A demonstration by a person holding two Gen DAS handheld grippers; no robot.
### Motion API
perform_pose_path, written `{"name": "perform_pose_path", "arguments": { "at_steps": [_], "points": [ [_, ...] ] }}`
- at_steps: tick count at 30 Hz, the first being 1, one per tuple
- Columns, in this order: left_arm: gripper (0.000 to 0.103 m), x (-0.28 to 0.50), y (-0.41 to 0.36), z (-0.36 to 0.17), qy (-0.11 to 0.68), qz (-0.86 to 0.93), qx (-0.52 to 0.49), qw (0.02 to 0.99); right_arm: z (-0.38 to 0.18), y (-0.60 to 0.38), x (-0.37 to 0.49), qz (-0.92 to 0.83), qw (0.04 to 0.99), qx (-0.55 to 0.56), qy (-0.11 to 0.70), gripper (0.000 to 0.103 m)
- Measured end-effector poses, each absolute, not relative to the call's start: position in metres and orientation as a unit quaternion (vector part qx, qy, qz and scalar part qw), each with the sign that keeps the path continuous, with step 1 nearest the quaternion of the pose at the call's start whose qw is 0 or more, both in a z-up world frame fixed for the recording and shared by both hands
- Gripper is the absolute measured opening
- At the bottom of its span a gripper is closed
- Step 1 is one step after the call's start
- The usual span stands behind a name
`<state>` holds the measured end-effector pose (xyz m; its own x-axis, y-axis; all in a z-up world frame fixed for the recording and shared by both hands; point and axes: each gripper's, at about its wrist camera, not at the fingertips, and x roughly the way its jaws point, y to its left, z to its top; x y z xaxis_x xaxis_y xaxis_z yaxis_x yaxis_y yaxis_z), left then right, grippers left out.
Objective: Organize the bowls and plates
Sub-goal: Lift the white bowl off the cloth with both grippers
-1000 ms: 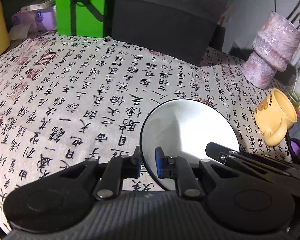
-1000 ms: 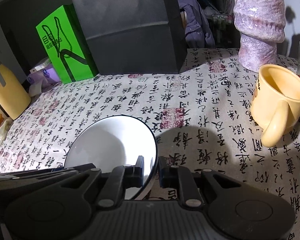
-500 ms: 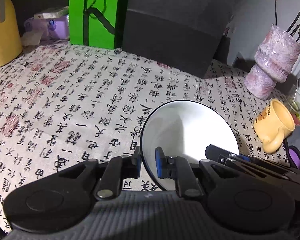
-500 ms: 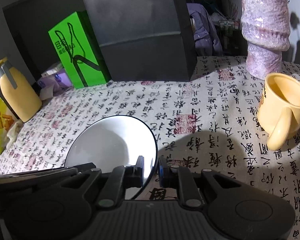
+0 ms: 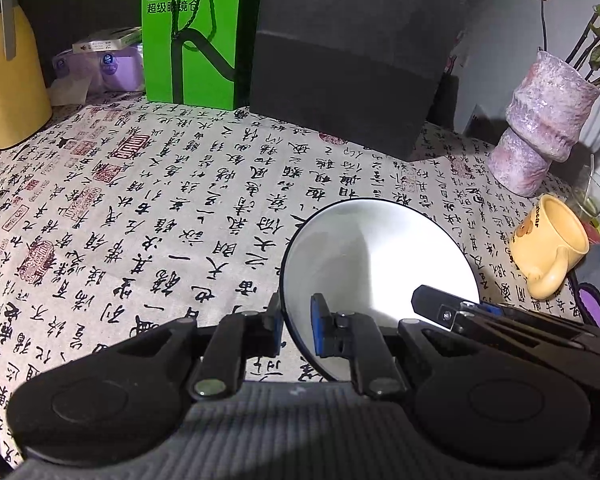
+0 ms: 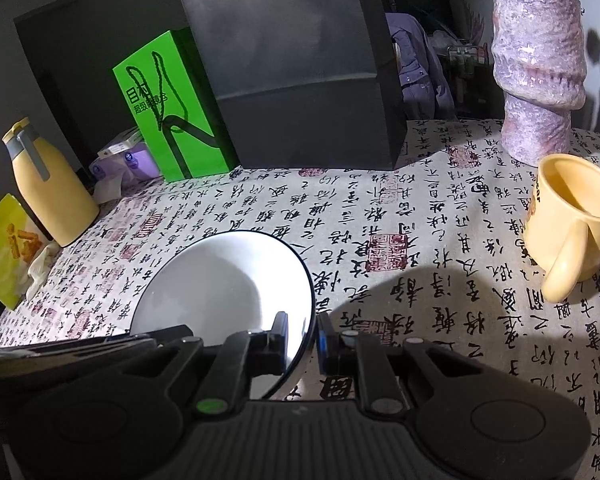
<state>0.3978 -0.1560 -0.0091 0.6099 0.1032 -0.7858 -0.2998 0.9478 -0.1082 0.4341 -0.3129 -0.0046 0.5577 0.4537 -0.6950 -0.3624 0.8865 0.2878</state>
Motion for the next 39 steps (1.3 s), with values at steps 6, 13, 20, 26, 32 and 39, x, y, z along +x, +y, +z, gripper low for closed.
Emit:
{"name": "perform_pose_path", "arguments": {
  "at_steps": [6,13,20,26,32,39],
  "points": [
    [0.014,0.394,-0.153,-0.008,0.425,0.113,-0.111,0.891,-0.005,-0.308,0.43,0.235,0.88,0.056,0.408,0.014],
    [0.014,0.39,-0.15,-0.005,0.425,0.112,-0.112,0.891,-0.002,-0.304,0.426,0.235,0.883,0.053,0.402,0.014],
    [0.014,0.384,-0.143,0.002,0.415,0.117,-0.112,0.895,0.004,-0.296,0.421,0.237,0.888,0.042,0.393,0.014],
    [0.014,0.375,-0.137,0.007,0.411,0.12,-0.115,0.896,0.01,-0.287,0.416,0.24,0.888,0.035,0.391,0.014],
    [0.014,0.363,-0.13,0.015,0.404,0.123,-0.12,0.898,0.019,-0.28,0.406,0.241,0.89,0.033,0.386,0.014],
    [0.014,0.347,-0.119,0.024,0.395,0.125,-0.126,0.902,0.03,-0.27,0.392,0.246,0.892,0.026,0.378,0.014]
  ]
}}
